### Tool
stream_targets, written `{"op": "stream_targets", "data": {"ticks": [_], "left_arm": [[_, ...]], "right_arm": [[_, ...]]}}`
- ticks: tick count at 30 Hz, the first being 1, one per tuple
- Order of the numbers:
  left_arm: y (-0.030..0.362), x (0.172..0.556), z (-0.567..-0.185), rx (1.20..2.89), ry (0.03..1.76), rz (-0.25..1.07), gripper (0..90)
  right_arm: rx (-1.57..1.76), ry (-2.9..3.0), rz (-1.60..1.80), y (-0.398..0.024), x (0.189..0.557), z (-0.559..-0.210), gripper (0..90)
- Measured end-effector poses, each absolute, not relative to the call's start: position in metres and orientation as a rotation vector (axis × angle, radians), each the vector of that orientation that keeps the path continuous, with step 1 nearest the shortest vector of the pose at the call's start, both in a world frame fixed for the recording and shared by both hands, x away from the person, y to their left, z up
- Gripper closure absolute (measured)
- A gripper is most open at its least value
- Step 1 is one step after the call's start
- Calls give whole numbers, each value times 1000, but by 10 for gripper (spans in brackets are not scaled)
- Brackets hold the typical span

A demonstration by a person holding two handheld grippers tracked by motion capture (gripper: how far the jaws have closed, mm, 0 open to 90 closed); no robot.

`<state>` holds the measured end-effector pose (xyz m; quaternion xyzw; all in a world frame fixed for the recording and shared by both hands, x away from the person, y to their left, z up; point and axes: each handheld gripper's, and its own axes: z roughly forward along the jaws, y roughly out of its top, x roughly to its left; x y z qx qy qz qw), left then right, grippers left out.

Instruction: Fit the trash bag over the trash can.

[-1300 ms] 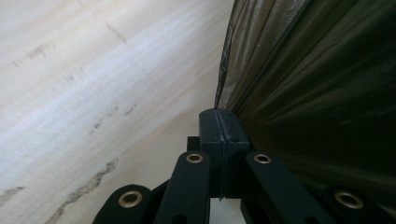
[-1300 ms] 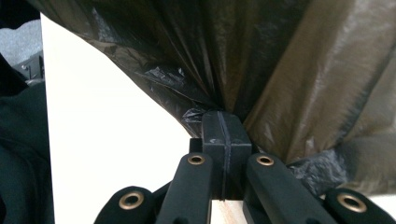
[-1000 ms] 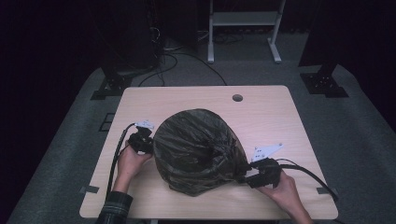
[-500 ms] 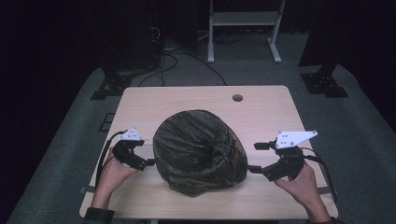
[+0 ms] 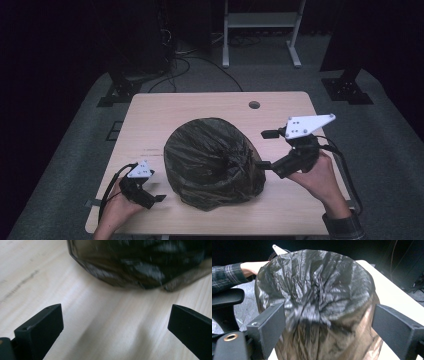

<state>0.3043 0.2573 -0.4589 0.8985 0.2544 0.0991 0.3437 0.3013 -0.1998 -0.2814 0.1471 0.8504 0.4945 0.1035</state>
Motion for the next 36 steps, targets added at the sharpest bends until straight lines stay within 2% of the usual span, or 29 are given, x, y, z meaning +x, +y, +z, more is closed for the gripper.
{"op": "stream_targets", "data": {"ticks": [8, 14, 19, 31, 36], "left_arm": [[255, 301, -477, 2356, 657, 257, 0], [255, 301, -478, 2336, 649, 262, 0], [256, 301, -480, 2316, 641, 265, 0], [257, 300, -483, 2282, 625, 273, 0], [257, 300, -483, 2282, 623, 273, 0]], "right_arm": [[355, 2616, 1296, -142, 321, -270, 104], [353, 2734, 1107, -100, 343, -286, 105], [356, 2829, 958, -84, 353, -302, 111], [313, 2906, 826, -63, 356, -308, 120], [309, 2981, 641, -51, 357, -320, 124]]}}
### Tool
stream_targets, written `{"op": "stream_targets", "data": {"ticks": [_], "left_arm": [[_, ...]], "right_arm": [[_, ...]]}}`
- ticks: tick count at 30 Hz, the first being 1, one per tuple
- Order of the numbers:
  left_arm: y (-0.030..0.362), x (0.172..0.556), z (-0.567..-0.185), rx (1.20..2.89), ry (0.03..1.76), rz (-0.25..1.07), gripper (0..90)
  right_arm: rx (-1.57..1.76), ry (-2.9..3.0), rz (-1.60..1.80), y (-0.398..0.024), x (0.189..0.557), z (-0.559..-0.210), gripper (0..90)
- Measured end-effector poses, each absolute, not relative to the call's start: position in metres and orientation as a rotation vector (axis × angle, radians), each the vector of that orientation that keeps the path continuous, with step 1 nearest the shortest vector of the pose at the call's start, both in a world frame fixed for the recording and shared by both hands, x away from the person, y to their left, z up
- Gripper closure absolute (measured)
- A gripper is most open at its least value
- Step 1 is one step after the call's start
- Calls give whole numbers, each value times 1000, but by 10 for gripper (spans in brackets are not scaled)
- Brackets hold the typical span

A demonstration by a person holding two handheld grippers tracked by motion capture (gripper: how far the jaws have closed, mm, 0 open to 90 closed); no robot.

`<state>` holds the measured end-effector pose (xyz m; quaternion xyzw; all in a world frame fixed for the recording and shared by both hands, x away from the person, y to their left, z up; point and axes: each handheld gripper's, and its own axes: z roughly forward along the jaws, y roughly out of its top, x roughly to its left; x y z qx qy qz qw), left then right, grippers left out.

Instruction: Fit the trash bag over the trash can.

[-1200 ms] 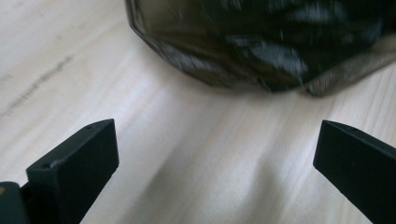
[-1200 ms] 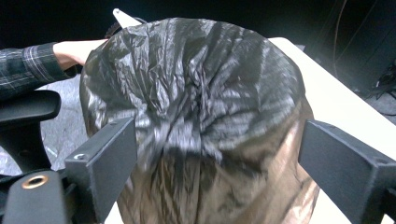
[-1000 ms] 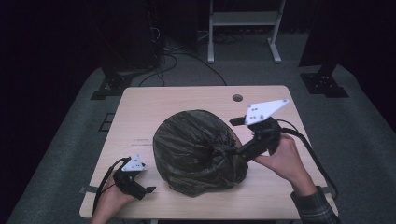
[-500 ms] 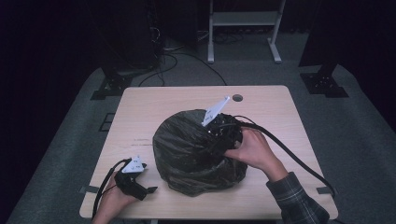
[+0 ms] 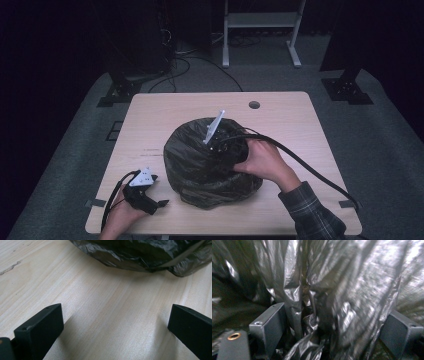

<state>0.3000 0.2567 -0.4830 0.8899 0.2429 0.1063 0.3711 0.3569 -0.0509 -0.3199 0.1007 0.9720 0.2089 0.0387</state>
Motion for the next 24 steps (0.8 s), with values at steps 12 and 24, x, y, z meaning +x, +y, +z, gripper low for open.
{"op": "stream_targets", "data": {"ticks": [12, 24], "left_arm": [[257, 300, -483, 2283, 622, 272, 0], [257, 300, -483, 2283, 620, 271, 0]], "right_arm": [[314, 2993, 668, -52, 356, -310, 134], [289, 2877, 935, -37, 357, -264, 134]]}}
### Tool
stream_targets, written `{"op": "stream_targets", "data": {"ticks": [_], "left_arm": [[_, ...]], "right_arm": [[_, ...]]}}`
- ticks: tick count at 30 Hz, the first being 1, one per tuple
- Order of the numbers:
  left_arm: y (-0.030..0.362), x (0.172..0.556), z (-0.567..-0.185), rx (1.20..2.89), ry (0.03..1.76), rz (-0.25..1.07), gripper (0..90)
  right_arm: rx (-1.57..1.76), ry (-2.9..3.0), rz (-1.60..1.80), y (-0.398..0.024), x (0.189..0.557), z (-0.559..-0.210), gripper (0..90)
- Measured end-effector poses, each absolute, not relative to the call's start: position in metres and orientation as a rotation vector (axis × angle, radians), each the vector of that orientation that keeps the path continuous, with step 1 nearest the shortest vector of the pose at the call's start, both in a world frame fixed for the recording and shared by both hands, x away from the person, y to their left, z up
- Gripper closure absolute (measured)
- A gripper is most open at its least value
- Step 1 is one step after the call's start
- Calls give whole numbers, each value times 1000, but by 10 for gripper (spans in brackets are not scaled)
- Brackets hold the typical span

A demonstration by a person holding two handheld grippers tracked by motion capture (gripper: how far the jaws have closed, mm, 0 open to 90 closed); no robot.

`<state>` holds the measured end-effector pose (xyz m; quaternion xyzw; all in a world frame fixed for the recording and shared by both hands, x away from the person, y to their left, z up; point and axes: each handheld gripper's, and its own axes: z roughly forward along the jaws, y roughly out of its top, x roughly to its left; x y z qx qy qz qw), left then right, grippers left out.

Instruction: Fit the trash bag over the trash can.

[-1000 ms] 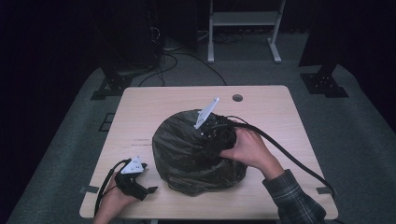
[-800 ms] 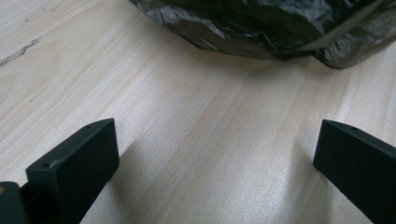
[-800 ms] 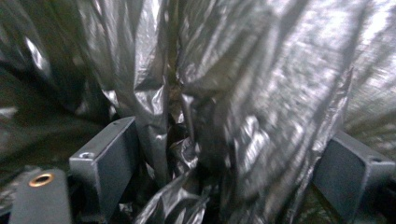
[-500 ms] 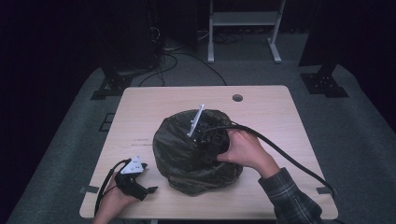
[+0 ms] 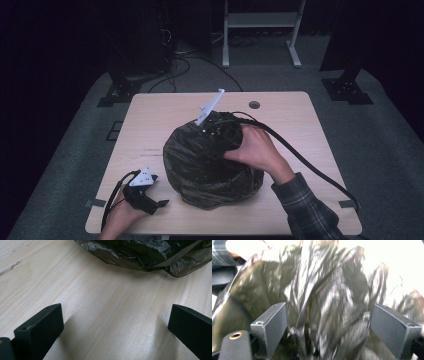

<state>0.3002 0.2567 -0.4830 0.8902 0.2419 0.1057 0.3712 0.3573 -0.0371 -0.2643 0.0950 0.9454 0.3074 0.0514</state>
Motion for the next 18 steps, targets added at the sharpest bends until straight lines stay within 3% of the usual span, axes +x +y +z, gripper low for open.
{"op": "stream_targets", "data": {"ticks": [5, 11, 18], "left_arm": [[257, 300, -483, 2283, 620, 272, 0], [257, 300, -483, 2283, 618, 271, 0], [257, 300, -483, 2283, 618, 270, 0]], "right_arm": [[276, 2889, 937, -13, 363, -269, 134], [296, 2988, 784, 17, 377, -303, 134], [324, 3059, 633, 28, 384, -322, 134]]}}
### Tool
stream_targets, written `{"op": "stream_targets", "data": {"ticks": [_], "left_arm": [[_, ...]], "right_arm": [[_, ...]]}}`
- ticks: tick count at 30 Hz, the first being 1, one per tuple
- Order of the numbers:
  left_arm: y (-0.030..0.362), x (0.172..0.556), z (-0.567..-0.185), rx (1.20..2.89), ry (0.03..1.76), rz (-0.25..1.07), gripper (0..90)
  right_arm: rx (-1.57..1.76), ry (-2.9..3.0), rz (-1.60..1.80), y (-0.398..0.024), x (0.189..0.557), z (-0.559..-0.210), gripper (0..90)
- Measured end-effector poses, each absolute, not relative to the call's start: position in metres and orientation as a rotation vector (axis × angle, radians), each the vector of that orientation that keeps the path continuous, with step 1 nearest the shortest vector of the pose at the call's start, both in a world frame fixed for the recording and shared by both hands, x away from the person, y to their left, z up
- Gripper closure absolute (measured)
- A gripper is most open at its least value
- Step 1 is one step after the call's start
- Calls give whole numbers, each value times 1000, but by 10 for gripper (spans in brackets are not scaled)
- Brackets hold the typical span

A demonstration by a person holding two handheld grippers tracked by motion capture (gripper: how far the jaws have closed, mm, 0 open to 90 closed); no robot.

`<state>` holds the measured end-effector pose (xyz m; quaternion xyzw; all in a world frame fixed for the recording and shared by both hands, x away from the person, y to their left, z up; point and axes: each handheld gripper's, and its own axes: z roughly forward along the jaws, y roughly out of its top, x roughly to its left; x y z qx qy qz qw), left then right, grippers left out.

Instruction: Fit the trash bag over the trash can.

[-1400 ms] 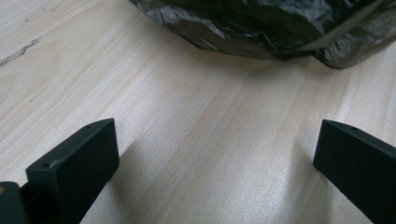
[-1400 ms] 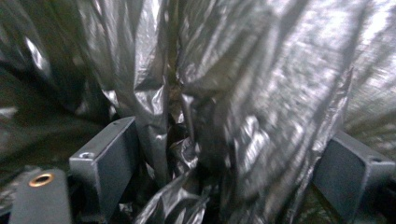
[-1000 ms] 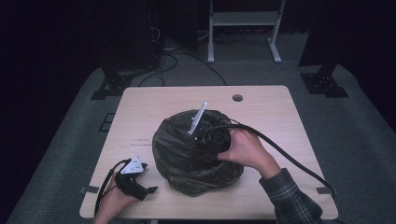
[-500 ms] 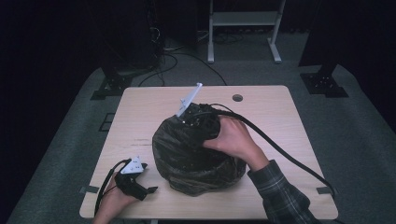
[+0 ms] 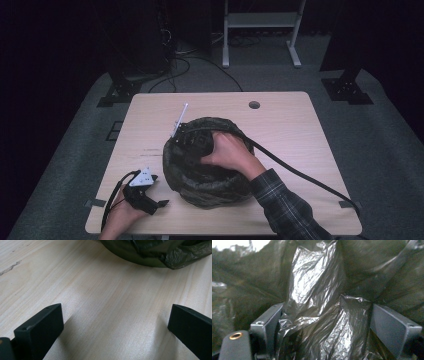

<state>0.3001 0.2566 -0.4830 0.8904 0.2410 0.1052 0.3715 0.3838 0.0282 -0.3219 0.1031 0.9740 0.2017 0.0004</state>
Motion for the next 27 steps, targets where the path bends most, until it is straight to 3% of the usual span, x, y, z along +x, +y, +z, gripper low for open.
{"op": "stream_targets", "data": {"ticks": [5, 16, 27], "left_arm": [[257, 300, -483, 2283, 618, 269, 0], [257, 300, -483, 2282, 618, 270, 0], [256, 300, -483, 2282, 617, 270, 0]], "right_arm": [[326, 3088, 544, 32, 384, -329, 135], [314, 2973, 753, 7, 373, -292, 133], [325, 2793, 1068, -58, 360, -256, 133]]}}
